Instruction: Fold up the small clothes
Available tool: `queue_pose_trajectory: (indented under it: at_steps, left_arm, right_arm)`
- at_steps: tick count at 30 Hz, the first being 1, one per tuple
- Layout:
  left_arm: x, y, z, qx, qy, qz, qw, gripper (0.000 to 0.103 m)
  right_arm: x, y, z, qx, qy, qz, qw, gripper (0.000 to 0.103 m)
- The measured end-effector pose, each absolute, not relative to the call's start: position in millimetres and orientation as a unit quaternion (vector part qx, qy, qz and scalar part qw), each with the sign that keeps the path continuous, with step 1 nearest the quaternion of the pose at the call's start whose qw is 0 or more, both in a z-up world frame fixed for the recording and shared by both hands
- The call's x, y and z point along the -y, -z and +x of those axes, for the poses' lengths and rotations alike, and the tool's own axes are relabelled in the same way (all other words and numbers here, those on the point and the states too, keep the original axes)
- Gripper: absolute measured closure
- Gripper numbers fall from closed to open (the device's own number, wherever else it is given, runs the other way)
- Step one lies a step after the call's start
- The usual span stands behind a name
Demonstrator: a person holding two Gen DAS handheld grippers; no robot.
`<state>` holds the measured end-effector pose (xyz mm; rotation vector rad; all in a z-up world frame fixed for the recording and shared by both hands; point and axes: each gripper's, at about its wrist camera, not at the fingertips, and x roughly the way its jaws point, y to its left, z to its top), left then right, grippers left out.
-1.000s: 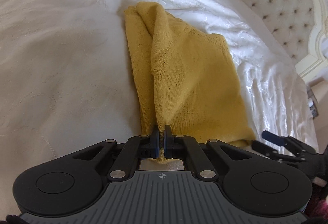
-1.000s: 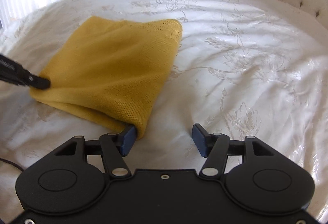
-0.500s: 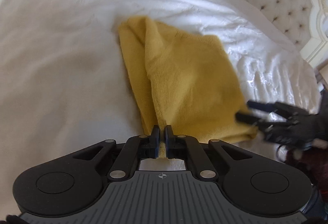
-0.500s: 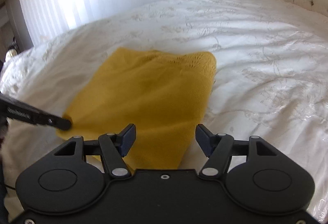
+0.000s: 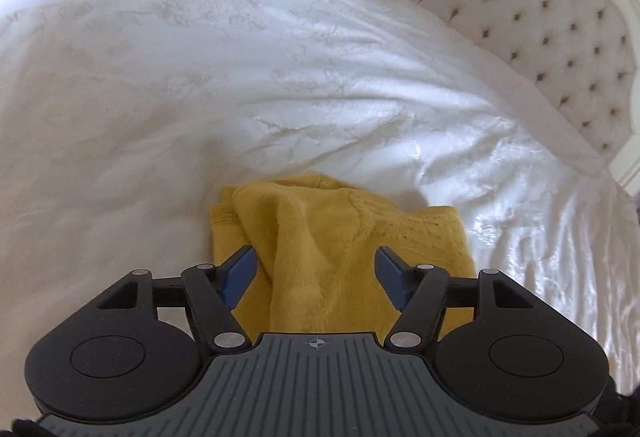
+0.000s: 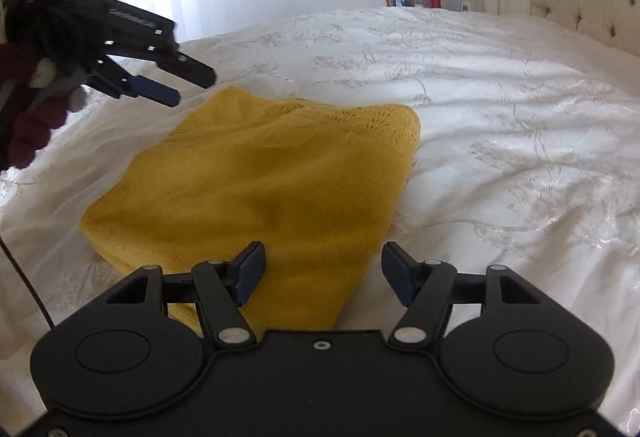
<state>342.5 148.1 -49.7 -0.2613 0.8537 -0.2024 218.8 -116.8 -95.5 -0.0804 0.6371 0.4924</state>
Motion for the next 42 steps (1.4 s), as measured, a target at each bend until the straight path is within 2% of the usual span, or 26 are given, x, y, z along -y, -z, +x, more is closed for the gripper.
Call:
queue_pose_trajectory:
  at_steps: [9, 10, 11, 13, 15, 19, 21, 22, 23, 25, 27, 29, 33, 34, 35, 36, 42]
  left_arm:
    - [-157.0, 68.8, 371.9, -0.417, 0.104, -0.211, 0.878, 0.042]
    - [-158.4, 68.1, 373.5, -0.411, 0.119, -0.225, 0.876, 0.052]
    - [-158.8, 66.8, 374.8, -0.404, 0.133, -0.234, 0.874, 0.069]
    - [-160.9, 62.8, 372.6, -0.385, 0.166, -0.241, 0.875, 0.087]
    - [-165.5, 59.9, 367.6, -0.366, 0.18, -0.244, 0.88, 0.087]
    - [-179.9, 67.1, 364.8, -0.388, 0.119, -0.216, 0.888, 0.087]
    - [-193.4, 73.0, 363.3, -0.393, 0.107, -0.247, 0.879, 0.085]
    - [-198.1, 74.5, 361.6, -0.393, 0.107, -0.265, 0.874, 0.076]
    - [-204.6, 75.7, 359.7, -0.389, 0.105, -0.283, 0.871, 0.061]
    - [-208.7, 75.1, 356.2, -0.382, 0.102, -0.299, 0.868, 0.05]
    - [-208.0, 72.8, 353.8, -0.377, 0.111, -0.307, 0.867, 0.049]
    - [-204.6, 70.9, 351.9, -0.373, 0.119, -0.31, 0.866, 0.04]
    - [-187.9, 70.0, 355.5, -0.391, 0.132, -0.279, 0.867, 0.041]
    - [-182.1, 68.8, 356.0, -0.395, 0.135, -0.257, 0.871, 0.049]
    - [-175.6, 66.8, 354.9, -0.395, 0.129, -0.229, 0.881, 0.082]
    - [-171.5, 65.8, 353.4, -0.398, 0.109, -0.202, 0.888, 0.099]
    - [-194.4, 81.7, 347.3, -0.414, 0.056, -0.185, 0.89, 0.098]
  right_arm:
    - [122.4, 103.3, 227.3, -0.304, -0.243, -0.027, 0.921, 0.035]
    - [123.3, 104.9, 228.5, -0.306, -0.244, -0.024, 0.92, 0.035]
    - [123.8, 105.6, 229.1, -0.307, -0.244, -0.022, 0.92, 0.035]
    - [124.8, 106.1, 229.4, -0.306, -0.245, -0.018, 0.92, 0.035]
    - [125.5, 106.3, 229.5, -0.306, -0.246, -0.015, 0.919, 0.035]
    - [127.1, 108.6, 232.1, -0.31, -0.247, -0.006, 0.918, 0.034]
    - [128.2, 109.5, 233.5, -0.313, -0.247, 0.0, 0.917, 0.034]
    - [128.7, 109.6, 233.7, -0.314, -0.247, 0.003, 0.917, 0.034]
    - [129.1, 109.5, 233.6, -0.313, -0.246, 0.004, 0.917, 0.034]
    - [128.8, 109.5, 233.5, -0.314, -0.246, 0.004, 0.917, 0.034]
    - [128.3, 109.4, 233.7, -0.314, -0.245, 0.003, 0.917, 0.034]
    - [128.6, 109.4, 233.7, -0.314, -0.245, 0.002, 0.917, 0.034]
    - [128.3, 109.8, 234.3, -0.315, -0.245, 0.003, 0.917, 0.034]
    - [128.7, 109.9, 234.5, -0.315, -0.245, 0.003, 0.917, 0.034]
    - [128.9, 109.9, 234.7, -0.316, -0.245, 0.004, 0.917, 0.034]
    - [129.2, 109.9, 234.8, -0.316, -0.245, 0.006, 0.917, 0.034]
    - [131.1, 110.4, 236.8, -0.32, -0.246, 0.014, 0.915, 0.034]
